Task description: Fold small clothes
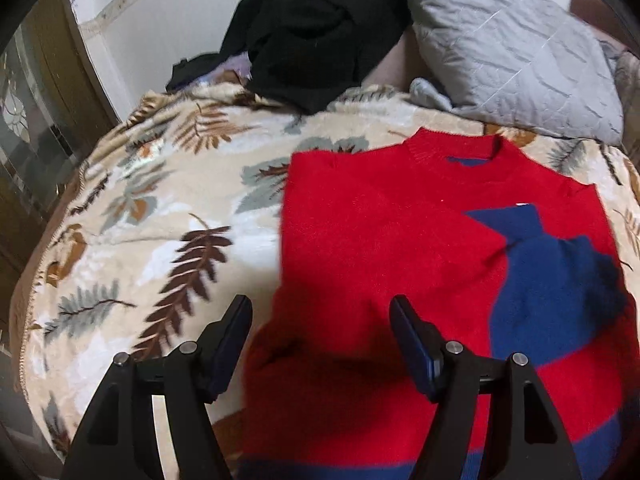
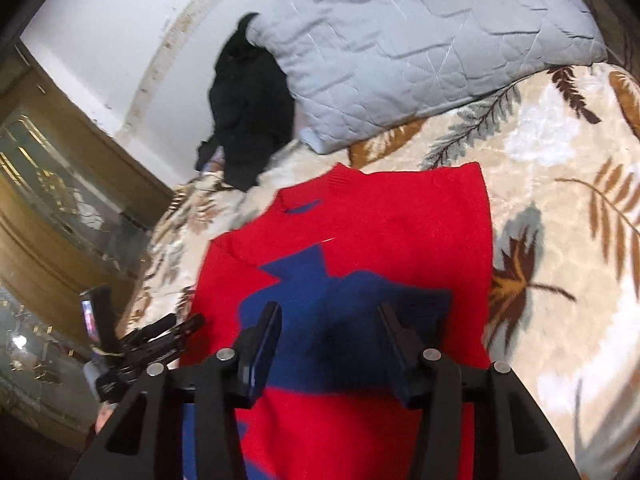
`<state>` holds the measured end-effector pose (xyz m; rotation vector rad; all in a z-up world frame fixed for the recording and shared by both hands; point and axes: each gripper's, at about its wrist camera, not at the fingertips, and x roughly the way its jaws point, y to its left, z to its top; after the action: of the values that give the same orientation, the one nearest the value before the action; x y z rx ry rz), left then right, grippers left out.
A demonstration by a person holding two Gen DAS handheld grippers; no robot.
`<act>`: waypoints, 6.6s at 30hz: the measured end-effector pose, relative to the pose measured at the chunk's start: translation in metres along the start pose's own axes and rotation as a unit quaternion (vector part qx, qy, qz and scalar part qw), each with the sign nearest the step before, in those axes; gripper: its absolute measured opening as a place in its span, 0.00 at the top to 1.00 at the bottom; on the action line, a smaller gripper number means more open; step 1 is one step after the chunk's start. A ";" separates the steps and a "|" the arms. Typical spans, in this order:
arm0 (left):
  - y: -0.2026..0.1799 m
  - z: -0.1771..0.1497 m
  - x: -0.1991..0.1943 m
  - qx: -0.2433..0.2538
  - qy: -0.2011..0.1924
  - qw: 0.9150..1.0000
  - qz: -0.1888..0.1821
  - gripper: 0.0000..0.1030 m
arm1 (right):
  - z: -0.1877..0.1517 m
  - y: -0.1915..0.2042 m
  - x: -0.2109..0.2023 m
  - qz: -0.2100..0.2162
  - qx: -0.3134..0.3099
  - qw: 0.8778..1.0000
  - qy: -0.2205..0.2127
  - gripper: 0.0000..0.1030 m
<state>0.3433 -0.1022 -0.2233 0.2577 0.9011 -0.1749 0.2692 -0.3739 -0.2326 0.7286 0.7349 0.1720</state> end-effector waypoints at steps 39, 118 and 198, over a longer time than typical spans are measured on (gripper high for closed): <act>0.078 -0.208 -0.079 -0.069 0.136 0.960 -0.235 0.71 | -0.213 -0.033 -0.118 -0.003 0.053 0.993 0.104 0.39; 0.114 0.060 -0.045 -0.148 0.022 0.930 -0.335 0.95 | 0.009 0.012 -0.071 0.056 0.016 0.998 -0.025 0.86; 0.076 -0.061 -0.103 -0.111 0.004 0.993 -0.037 0.24 | -0.024 0.030 -0.070 -0.129 -0.062 0.988 -0.050 0.31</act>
<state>0.2544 -0.0071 -0.1663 0.0176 0.9312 -0.1411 0.2042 -0.3658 -0.1866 0.5133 0.7094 -0.0535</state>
